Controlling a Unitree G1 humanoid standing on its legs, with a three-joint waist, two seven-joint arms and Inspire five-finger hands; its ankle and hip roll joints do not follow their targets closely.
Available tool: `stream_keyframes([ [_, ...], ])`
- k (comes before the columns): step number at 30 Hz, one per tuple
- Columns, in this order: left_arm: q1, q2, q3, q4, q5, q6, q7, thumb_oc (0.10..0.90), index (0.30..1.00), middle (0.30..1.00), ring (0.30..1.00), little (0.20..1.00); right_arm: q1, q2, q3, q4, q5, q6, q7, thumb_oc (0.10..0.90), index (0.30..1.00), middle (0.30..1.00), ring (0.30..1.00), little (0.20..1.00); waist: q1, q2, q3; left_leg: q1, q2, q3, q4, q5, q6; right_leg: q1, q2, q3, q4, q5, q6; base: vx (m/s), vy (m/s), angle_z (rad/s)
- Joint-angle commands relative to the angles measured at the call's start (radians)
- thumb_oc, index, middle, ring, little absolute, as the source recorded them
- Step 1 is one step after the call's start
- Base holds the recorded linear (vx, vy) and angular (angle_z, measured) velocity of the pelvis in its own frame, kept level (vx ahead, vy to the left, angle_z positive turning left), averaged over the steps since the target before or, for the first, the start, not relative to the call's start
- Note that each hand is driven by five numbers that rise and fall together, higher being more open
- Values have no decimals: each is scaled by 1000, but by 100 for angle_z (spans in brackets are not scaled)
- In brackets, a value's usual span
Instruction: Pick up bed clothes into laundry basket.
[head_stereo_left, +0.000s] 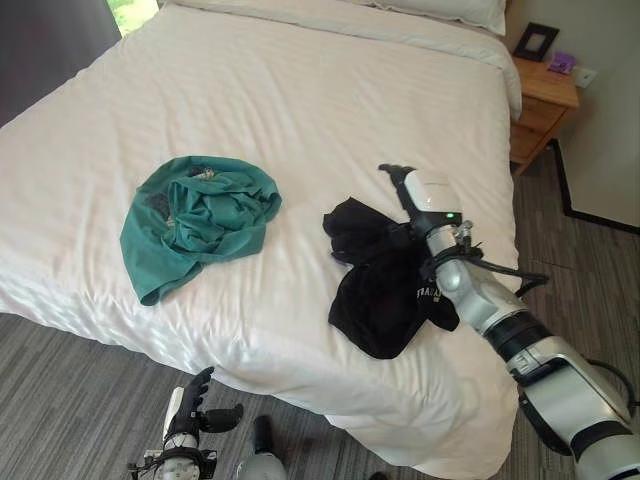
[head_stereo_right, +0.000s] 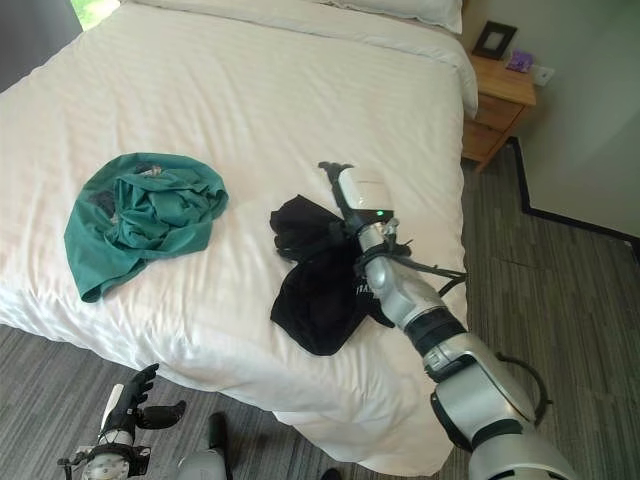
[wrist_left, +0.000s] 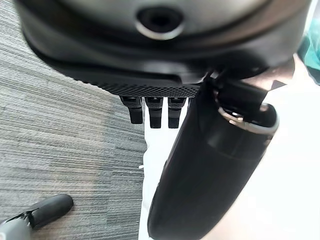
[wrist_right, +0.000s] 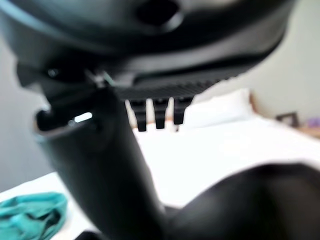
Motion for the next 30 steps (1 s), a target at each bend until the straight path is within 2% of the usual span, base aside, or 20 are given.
stream_keyframes([
  [1,-12,26,-30,-24,5,-46,-1,800,900,900,900,900,-91,-64,-11,-61,19,-16,-27,800,900,900,900,900,11,-8,-40,37,78,22,3,-66,-86,-43,-63,-1,5,-36,65,-9,2,9],
  [2,-12,26,-30,-24,5,-46,-1,800,900,900,900,900,-91,-64,-11,-61,19,-16,-27,800,900,900,900,900,11,-8,-41,37,78,22,3,-66,-86,-44,-63,-1,5,-36,65,20,40,6],
  [3,-27,15,-33,17,11,-37,-3,800,900,900,900,900,-42,-9,-3,-60,29,-17,-2,800,900,900,900,900,8,-12,-37,43,74,17,3,-78,-84,-41,-68,0,7,-35,70,43,57,-2],
  [4,-50,-3,-34,125,15,-20,-2,800,900,900,900,900,7,55,12,-21,45,-15,34,800,900,900,900,900,3,-18,-44,44,68,14,3,-85,-81,-41,-74,3,7,-31,73,35,58,-6],
  [7,-64,-8,-34,179,26,-16,5,800,900,900,900,900,17,76,19,6,51,-18,41,800,900,900,900,900,0,-19,-49,39,67,13,3,-83,-79,-45,-75,4,6,-26,72,12,8,-2],
  [8,-79,-13,-37,240,40,-9,9,800,900,900,900,900,18,93,31,35,50,-21,54,653,679,679,679,679,-1,-20,-49,41,65,10,3,-85,-78,-43,-75,4,6,-26,72,0,0,0],
  [9,-98,-21,-37,344,54,3,18,800,900,900,900,900,10,116,51,67,62,-24,79,402,302,302,302,302,-2,-20,-55,42,64,8,3,-87,-80,-42,-76,3,5,-26,73,38,6,-3],
  [12,-130,-15,-27,479,82,18,38,800,900,900,900,900,0,145,72,124,83,-26,110,400,300,300,300,300,-5,-20,-61,49,64,6,3,-91,-85,-35,-78,2,5,-28,74,26,-7,3],
  [16,-158,21,11,512,59,19,47,800,900,900,900,900,-37,130,79,140,105,-31,126,400,300,300,300,300,-11,-16,-72,51,63,6,3,-90,-88,-35,-81,3,5,-24,76,0,0,0],
  [17,-179,69,40,488,38,11,60,800,900,900,900,900,-84,76,82,139,120,-31,134,400,300,300,300,300,-16,-14,-76,60,65,6,3,-91,-93,-26,-82,1,5,-25,80,0,0,0],
  [19,-191,111,65,440,15,2,64,800,900,900,900,900,-126,1,71,115,150,-35,135,400,300,300,300,300,-23,-11,-83,64,66,6,3,-89,-96,-21,-84,-2,5,-24,83,-6,3,9],
  [23,-193,202,116,294,-12,-22,84,800,900,900,900,900,-213,-242,17,-32,256,-50,93,400,300,300,300,300,-43,-8,-96,70,65,12,3,-84,-100,-13,-86,-5,5,-15,90,-9,8,5],
  [24,-193,202,116,294,-12,-22,84,800,900,900,900,900,-213,-242,17,-32,256,-49,93,400,300,300,300,300,-43,-8,-97,69,65,12,3,-84,-100,-14,-86,-5,5,-15,90,0,0,0],
  [25,-159,236,163,188,-13,-35,95,800,900,900,900,900,-208,-395,-61,-137,308,-62,42,400,300,300,300,300,-57,-6,-102,78,65,15,3,-88,-102,-6,-89,-7,5,-15,96,4,6,12],
  [29,-96,289,292,17,25,-46,124,800,900,900,900,900,-32,-669,-347,-335,361,-84,-63,400,300,300,300,300,-85,2,-122,83,64,10,3,-93,-103,2,-94,-11,5,-16,104,11,-4,6],
  [30,-79,292,324,-27,41,-46,132,800,900,900,900,900,44,-708,-426,-371,358,-92,-80,400,300,300,300,300,-95,7,-125,85,65,10,3,-95,-103,5,-94,-13,5,-17,106,47,-17,6],
])
